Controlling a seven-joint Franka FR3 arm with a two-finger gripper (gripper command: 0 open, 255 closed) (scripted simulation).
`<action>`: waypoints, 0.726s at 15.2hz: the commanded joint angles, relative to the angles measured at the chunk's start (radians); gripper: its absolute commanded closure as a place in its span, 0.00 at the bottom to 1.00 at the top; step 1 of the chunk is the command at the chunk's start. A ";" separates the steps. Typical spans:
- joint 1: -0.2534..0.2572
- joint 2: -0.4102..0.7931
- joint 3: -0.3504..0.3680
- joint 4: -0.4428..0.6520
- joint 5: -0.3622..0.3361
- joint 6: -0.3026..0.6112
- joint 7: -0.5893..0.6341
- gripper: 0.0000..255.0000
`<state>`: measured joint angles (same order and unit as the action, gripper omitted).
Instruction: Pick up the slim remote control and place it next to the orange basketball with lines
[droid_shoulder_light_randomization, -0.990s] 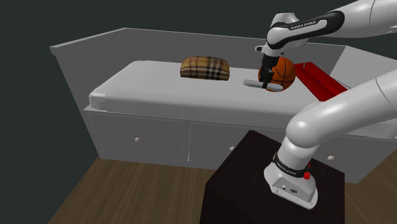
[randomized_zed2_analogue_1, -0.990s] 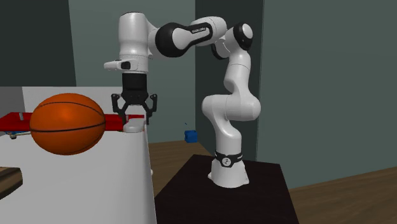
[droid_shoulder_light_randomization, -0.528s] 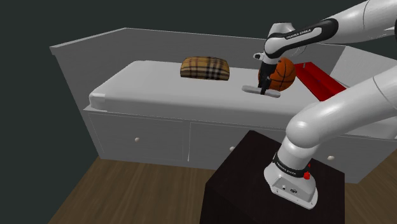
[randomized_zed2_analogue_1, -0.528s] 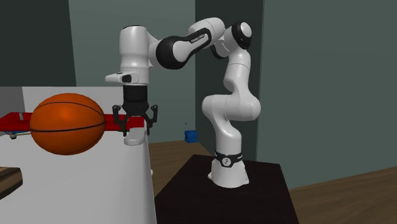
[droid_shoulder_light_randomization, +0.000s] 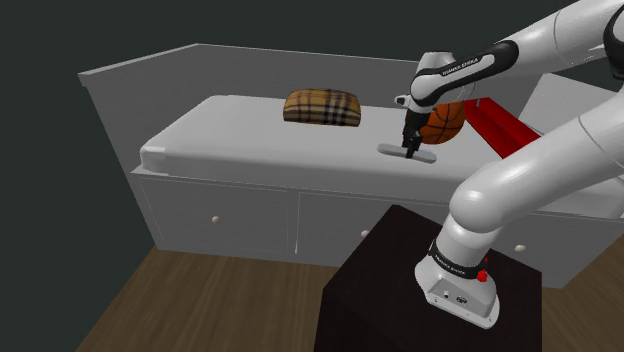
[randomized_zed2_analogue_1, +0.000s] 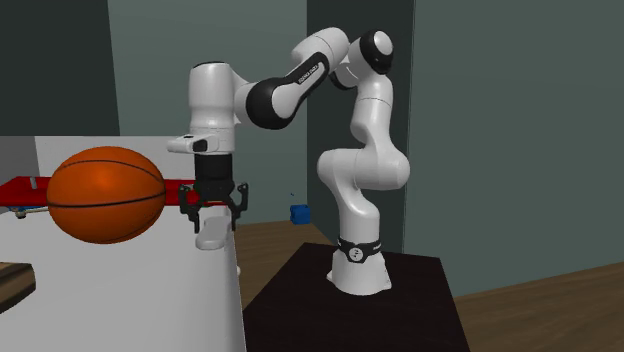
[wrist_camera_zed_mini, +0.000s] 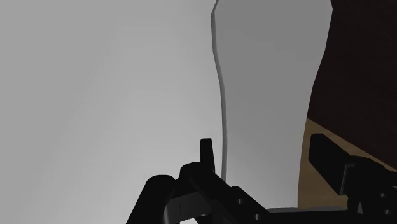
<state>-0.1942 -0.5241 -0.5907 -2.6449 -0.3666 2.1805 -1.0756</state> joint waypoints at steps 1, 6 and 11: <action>0.000 0.018 -0.012 -0.017 -0.004 0.036 -0.003 1.00; 0.008 0.072 -0.040 -0.051 -0.008 0.123 -0.007 1.00; 0.009 0.077 -0.043 -0.053 -0.008 0.130 -0.007 1.00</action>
<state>-0.1854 -0.4476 -0.6330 -2.6979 -0.3745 2.3095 -1.0828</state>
